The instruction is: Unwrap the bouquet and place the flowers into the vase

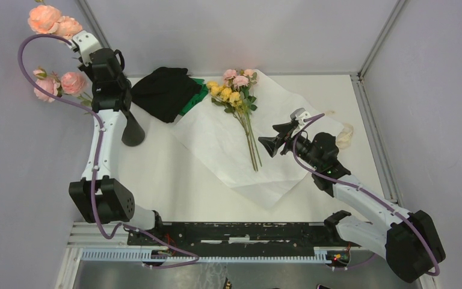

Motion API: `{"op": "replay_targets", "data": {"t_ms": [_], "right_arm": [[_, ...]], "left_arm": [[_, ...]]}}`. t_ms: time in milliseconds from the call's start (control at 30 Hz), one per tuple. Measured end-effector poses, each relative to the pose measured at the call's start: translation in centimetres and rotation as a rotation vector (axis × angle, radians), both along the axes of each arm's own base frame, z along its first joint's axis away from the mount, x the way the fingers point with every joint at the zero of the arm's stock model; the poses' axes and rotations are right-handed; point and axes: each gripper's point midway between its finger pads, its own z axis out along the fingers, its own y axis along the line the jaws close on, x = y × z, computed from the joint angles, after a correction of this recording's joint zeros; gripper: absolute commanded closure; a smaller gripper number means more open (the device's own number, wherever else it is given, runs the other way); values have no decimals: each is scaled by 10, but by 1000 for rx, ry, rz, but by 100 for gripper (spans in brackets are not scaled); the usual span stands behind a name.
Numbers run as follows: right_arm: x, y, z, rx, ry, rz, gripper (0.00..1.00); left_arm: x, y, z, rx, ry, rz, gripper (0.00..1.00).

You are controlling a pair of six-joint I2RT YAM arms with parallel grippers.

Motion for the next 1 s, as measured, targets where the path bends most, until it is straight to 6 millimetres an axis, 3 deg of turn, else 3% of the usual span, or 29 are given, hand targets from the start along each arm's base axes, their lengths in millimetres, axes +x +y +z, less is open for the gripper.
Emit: {"op": "replay_targets", "data": {"t_ms": [100, 167, 233, 300, 400, 533, 767, 1000], "right_arm": [[0, 0, 0, 0, 0, 0, 21], [0, 0, 0, 0, 0, 0, 21], [0, 0, 0, 0, 0, 0, 21], [0, 0, 0, 0, 0, 0, 21], [0, 0, 0, 0, 0, 0, 21], [0, 0, 0, 0, 1, 0, 21], [-1, 0, -4, -4, 8, 0, 21], [-1, -1, -5, -5, 10, 0, 21]], "left_arm": [[-1, 1, -1, -2, 3, 3, 90], [-2, 2, -2, -6, 4, 10, 74], [-4, 4, -4, -8, 12, 26, 50], [-7, 5, -7, -16, 17, 39, 36], [-9, 6, -9, -32, 11, 56, 24], [-12, 5, -11, -49, 12, 63, 19], [-17, 2, -12, -82, -10, 56, 20], [-40, -16, -11, -174, -86, -27, 19]]}}
